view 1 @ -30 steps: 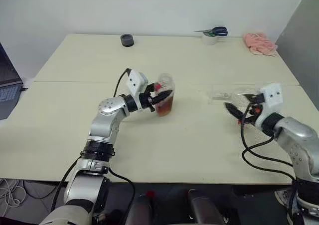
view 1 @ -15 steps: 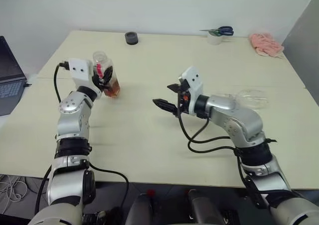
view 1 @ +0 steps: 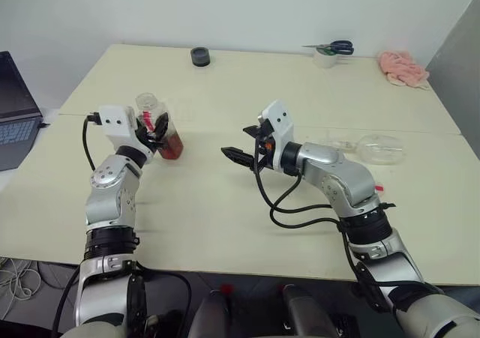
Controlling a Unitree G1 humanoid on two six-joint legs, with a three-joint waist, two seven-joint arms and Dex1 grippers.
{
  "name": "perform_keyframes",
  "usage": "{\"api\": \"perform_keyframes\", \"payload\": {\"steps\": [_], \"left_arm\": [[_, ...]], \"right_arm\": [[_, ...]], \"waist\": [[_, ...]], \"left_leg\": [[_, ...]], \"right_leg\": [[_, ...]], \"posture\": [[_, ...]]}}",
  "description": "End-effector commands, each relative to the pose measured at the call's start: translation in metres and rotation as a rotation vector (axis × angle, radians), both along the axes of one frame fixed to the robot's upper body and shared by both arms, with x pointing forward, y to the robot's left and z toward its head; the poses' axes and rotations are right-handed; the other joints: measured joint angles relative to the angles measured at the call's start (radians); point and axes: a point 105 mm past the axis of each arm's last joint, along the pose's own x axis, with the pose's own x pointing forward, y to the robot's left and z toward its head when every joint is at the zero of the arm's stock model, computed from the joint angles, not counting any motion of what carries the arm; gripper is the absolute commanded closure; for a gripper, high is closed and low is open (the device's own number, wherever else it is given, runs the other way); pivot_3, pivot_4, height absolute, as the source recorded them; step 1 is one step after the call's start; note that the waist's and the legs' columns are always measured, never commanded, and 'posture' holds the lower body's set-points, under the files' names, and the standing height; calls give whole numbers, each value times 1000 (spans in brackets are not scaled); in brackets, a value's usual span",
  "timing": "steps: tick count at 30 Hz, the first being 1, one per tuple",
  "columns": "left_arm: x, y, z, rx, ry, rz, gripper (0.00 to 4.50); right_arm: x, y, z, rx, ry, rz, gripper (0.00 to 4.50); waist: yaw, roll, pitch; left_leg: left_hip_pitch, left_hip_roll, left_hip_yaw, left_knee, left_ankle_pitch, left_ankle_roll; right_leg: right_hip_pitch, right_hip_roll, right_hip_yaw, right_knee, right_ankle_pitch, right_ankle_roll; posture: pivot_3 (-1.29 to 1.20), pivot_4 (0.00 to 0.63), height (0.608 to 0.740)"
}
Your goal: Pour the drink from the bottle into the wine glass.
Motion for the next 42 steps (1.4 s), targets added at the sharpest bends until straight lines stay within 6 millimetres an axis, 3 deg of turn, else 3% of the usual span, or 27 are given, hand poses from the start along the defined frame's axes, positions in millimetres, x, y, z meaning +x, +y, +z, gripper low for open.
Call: {"api": "perform_keyframes", "payload": {"steps": [1,4,12,20,23,26,32,37,42], "left_arm": [[-6,6,16,11,-53,18,862],[-6,8,15,18,-44,27,31],[-22,12,0,54,10,32,31],[-88,7,-47,18,170,-6,31],[-109,-18,-64,20,229,-145,31],[-121,-66,-66,76,225,-397,31],[-114,-132,-52,216,171,-722,31],[-108,-153,-36,261,119,-831,31],[-102,-156,-32,277,105,-850,31]], "right_arm": [[-1,4,12,30,-32,24,0],[0,4,12,32,-31,23,0],[2,-4,15,46,-34,-2,0],[1,-84,17,160,10,-233,0],[-3,-116,6,244,77,-339,0],[1,-153,-17,353,213,-529,0],[1,-182,-27,640,367,-714,0],[8,-193,-42,786,468,-842,0],[22,-201,-51,1024,583,-896,0]], "waist": [[-1,0,0],[-1,0,0],[-6,0,0],[-7,0,0],[-6,0,0],[-2,0,0],[-2,1,0],[-21,1,0],[-23,2,0]], "left_leg": [[0,0,0,0,0,0],[0,0,-1,0,0,0],[0,0,-2,0,1,-1],[-1,1,-5,-1,1,-1],[2,0,-5,-1,1,-1],[7,-1,-3,-2,0,-1],[8,2,-2,-1,1,0],[9,2,-1,-4,0,0],[9,2,-1,-4,1,0]], "right_leg": [[0,0,0,0,0,0],[0,0,-1,0,0,-1],[1,0,-2,0,0,-1],[2,-4,-4,-1,0,-1],[5,-3,-4,-1,-1,-2],[11,-2,-4,-2,-2,-3],[10,4,-1,-1,-2,-4],[10,4,0,-1,-2,-4],[9,5,0,-1,-2,-4]], "posture": [[0,150,740],[0,150,740],[0,150,740],[0,150,740],[0,150,740],[0,150,740],[0,150,740],[0,150,740],[0,150,740]]}}
